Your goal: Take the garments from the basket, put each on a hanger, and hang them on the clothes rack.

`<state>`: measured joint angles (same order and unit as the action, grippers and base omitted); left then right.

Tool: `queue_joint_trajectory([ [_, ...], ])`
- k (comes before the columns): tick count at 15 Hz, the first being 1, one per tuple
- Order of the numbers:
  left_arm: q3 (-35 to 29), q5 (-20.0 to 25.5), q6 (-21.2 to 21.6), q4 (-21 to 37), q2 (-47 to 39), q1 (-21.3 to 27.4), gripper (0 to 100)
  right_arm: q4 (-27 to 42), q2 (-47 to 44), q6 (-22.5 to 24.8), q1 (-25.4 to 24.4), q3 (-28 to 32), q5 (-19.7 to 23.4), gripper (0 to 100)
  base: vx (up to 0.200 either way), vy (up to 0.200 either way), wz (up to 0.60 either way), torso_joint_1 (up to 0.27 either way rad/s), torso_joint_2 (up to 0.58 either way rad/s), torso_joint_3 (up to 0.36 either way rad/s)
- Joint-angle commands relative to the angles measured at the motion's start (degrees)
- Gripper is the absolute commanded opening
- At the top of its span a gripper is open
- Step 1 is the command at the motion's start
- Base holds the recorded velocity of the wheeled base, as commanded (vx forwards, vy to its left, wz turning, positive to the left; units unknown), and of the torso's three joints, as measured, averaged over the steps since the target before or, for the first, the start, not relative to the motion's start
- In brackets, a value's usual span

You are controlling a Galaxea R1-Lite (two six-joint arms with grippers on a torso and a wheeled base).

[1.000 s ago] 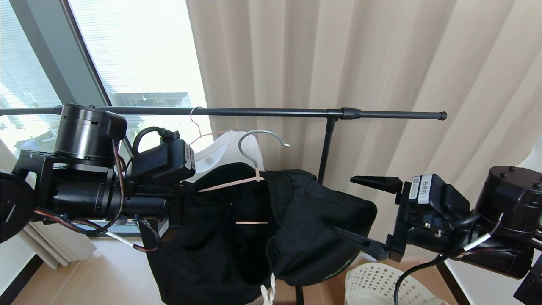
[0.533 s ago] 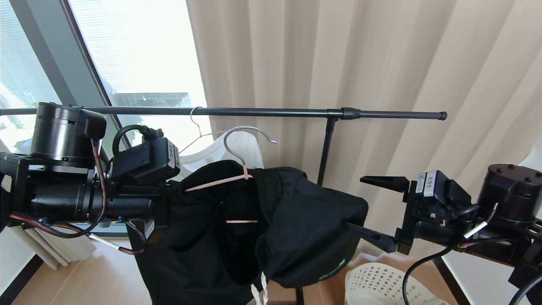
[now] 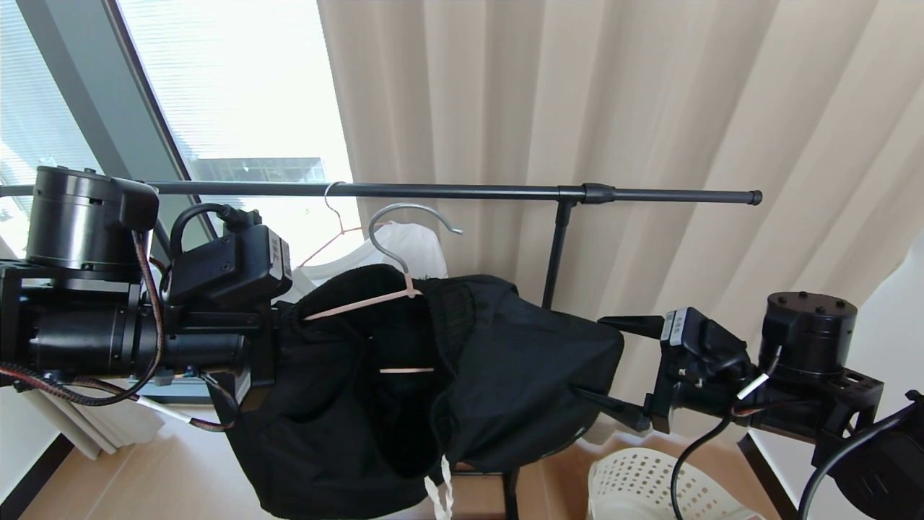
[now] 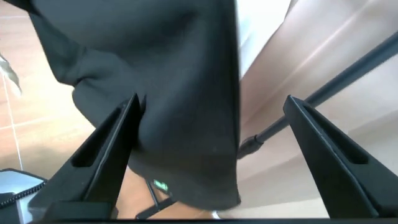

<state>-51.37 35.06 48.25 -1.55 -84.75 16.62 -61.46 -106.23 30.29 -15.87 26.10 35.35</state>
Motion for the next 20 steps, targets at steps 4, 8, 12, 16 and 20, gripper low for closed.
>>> queue_joint_trajectory([
  [4,0.5,0.0,0.0,0.0,0.2,0.0,0,-0.2,-3.2,0.0,0.9,1.2,-0.2,0,0.0,0.0,0.0,0.0,0.0,0.0],
  [8,0.5,0.0,0.0,0.0,0.3,-0.1,0,-0.2,-3.5,0.0,2.4,1.8,-0.2,0,0.0,0.0,0.0,0.0,0.0,0.0],
  [12,0.7,0.0,-1.1,0.0,1.0,-0.1,0,-0.1,-5.4,0.0,4.1,3.2,-0.2,0,0.0,0.0,0.0,0.0,0.0,0.0],
  [16,1.1,0.0,-1.2,0.0,2.0,-0.9,0,0.5,-6.8,-0.1,6.0,4.8,-0.1,0,0.0,0.0,0.0,0.0,0.0,0.0],
  [20,1.3,0.0,-1.2,0.0,2.7,-1.0,0,0.4,-8.7,-0.2,6.6,5.9,-0.2,0,0.0,0.0,0.0,0.0,0.0,0.0],
])
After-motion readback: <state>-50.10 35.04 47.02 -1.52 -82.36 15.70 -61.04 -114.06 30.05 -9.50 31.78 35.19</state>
